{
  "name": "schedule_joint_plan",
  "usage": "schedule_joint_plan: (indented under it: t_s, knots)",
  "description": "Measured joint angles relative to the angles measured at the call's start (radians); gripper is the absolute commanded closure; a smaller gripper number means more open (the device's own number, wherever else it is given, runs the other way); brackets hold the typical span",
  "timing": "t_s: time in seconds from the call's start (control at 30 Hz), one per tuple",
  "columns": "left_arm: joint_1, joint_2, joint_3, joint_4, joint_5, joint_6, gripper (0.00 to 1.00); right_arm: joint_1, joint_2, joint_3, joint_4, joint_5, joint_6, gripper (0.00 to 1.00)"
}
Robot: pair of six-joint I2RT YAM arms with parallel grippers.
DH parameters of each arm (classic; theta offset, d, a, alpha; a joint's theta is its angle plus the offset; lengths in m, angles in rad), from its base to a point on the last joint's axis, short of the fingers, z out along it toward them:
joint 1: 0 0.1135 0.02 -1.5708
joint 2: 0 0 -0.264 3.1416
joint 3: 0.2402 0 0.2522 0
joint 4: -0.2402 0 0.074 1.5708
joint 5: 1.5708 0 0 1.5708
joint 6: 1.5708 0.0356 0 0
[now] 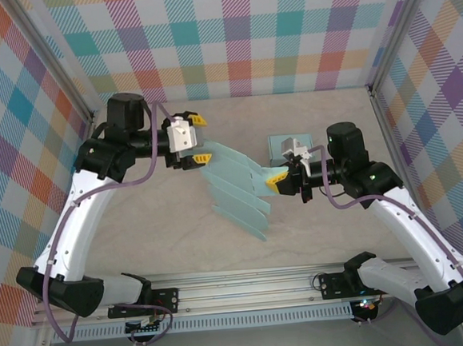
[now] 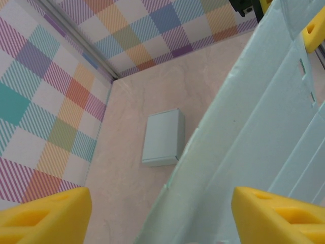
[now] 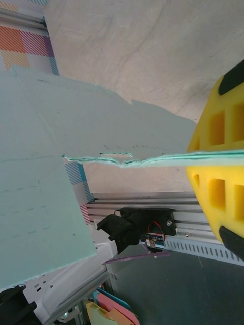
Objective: Fold the paper box
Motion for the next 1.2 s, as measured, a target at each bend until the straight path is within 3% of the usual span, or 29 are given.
schedule_joint_plan:
  t_s: [0.17, 0.23, 0.37, 0.5, 0.63, 0.7, 1.03, 1.2]
  knots:
    - [0.000, 0.032, 0.006, -0.016, -0.002, 0.014, 0.26, 0.001, 0.000, 0.007, -0.013, 0.000, 0.000, 1.00]
    - [0.000, 0.054, 0.022, -0.023, -0.005, 0.021, 0.19, 0.003, 0.000, 0.010, -0.013, 0.000, 0.000, 1.00]
    - [0.000, 0.079, 0.039, -0.023, -0.008, 0.020, 0.21, 0.005, 0.000, 0.011, -0.015, 0.000, 0.000, 1.00]
    - [0.000, 0.098, 0.056, -0.031, -0.009, 0.026, 0.33, 0.005, 0.000, 0.011, -0.016, 0.000, 0.000, 1.00]
    - [0.000, 0.100, 0.057, -0.053, -0.016, 0.037, 0.57, 0.005, 0.000, 0.011, -0.016, 0.003, 0.000, 1.00]
    - [0.000, 0.100, 0.057, -0.057, -0.022, 0.044, 0.59, 0.005, 0.000, 0.011, -0.016, 0.004, 0.000, 1.00]
    - [0.000, 0.091, 0.025, -0.059, -0.056, 0.042, 0.98, 0.005, 0.000, 0.007, -0.004, 0.004, 0.005, 1.00]
    - [0.000, 0.064, -0.019, -0.052, -0.100, 0.022, 1.00, 0.004, 0.000, -0.042, 0.045, 0.003, 0.039, 1.00]
